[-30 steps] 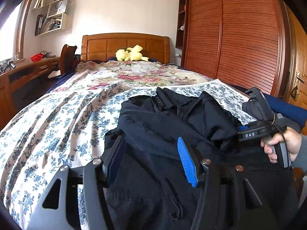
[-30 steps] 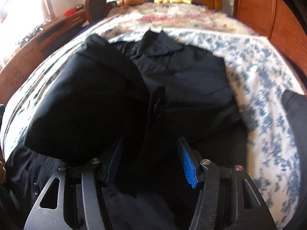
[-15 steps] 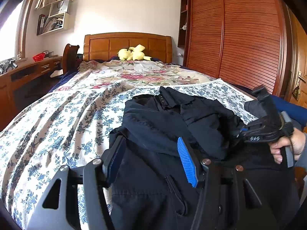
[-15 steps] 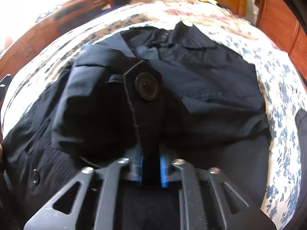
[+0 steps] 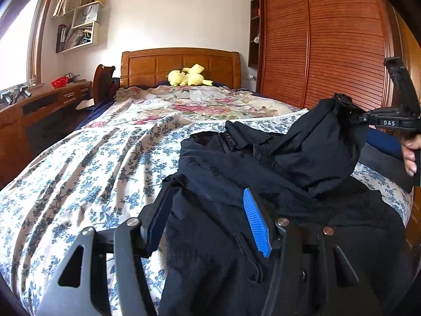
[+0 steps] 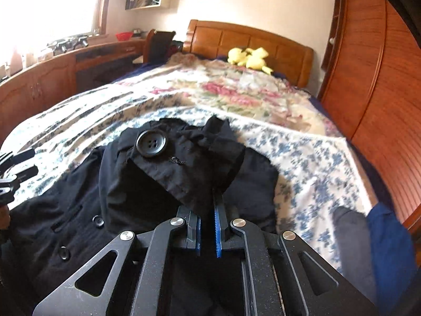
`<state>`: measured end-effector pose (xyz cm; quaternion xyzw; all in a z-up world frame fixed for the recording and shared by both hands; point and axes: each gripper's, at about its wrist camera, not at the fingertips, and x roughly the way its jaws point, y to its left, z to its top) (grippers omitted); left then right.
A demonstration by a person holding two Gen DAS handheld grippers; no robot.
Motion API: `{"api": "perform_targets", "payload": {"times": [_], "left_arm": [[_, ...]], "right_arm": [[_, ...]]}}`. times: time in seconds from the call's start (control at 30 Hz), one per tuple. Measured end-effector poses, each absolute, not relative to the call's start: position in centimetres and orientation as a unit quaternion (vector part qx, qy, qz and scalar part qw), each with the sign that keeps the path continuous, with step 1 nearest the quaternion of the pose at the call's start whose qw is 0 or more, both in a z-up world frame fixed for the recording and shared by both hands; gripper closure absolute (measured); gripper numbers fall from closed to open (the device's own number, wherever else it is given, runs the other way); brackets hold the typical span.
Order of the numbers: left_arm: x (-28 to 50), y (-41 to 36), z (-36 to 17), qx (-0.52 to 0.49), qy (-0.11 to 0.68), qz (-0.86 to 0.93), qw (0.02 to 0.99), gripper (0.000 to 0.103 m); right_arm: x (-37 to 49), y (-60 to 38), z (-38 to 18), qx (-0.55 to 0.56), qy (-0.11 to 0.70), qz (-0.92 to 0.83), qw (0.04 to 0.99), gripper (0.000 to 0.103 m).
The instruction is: Fold large clothes
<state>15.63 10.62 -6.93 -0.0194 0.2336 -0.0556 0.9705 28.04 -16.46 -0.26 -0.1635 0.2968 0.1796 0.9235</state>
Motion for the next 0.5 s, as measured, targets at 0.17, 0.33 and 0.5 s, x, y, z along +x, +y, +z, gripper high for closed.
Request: {"api": "perform_targets", "payload": {"times": [0.17, 0.33, 0.5], "left_arm": [[13.6, 10.7, -6.7, -0.014, 0.234, -0.044, 0.971, 0.048], [11.4, 10.7, -6.5, -0.023, 0.243, -0.033, 0.969, 0.048], [9.6, 10.1, -6.3, -0.019, 0.251, -0.026, 0.967, 0.048]], "right_arm": [[26.4, -15.2, -0.9, -0.158, 0.299, 0.206, 0.918, 0.098], [23.7, -13.0, -2.1, -0.159, 0.302, 0.248, 0.907, 0.098], [21.1, -10.9, -3.0, -0.164, 0.313, 0.285, 0.891, 0.072]]}}
